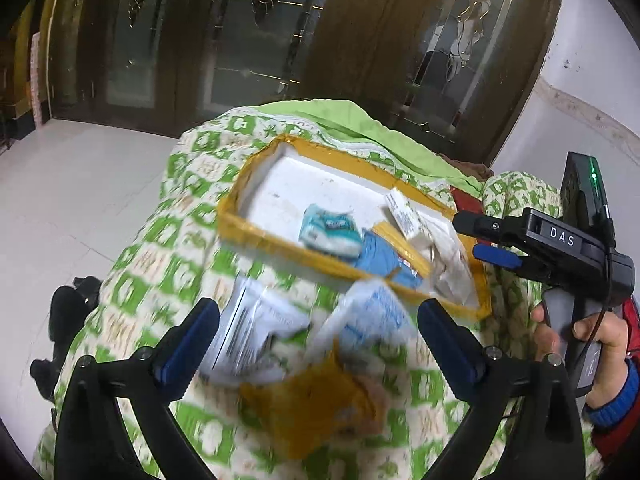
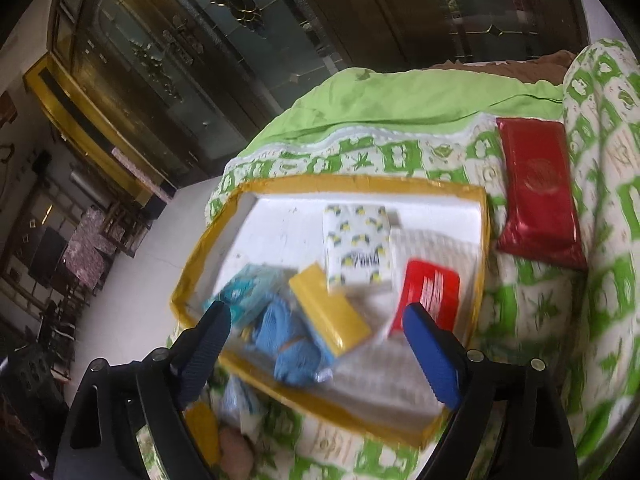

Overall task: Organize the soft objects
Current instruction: 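Move the left tool to the yellow snack packet while the right tool moves to the pink doll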

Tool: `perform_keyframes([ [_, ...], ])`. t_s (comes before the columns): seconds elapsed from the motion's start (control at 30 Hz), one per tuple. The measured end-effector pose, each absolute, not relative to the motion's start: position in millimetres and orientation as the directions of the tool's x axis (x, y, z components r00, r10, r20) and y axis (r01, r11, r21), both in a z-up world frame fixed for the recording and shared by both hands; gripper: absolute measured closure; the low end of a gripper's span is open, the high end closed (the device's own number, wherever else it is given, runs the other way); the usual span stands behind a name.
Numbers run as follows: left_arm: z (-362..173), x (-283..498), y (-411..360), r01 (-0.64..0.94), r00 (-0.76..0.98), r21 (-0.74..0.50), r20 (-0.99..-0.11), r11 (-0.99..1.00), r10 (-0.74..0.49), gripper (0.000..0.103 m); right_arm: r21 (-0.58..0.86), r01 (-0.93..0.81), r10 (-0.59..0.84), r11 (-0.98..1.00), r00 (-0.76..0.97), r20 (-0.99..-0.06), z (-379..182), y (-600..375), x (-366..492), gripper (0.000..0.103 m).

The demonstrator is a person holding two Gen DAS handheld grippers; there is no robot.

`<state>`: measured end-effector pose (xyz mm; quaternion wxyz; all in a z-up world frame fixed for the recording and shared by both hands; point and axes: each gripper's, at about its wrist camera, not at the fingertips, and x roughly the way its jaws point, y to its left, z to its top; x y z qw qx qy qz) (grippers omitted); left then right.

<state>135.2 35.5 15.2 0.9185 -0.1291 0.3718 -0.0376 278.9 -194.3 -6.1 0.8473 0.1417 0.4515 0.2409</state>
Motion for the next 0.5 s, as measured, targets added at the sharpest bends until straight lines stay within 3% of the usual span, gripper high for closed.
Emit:
perform_keyframes([
  [0.5,-5.5,91.4,49.8,-0.078,0.715,-0.321,-0.677,0.944,-0.172,0.003,0.417,-0.342,0.538,0.842,0.479,-0.694,-3.6,-200.8,225.3,0.009],
])
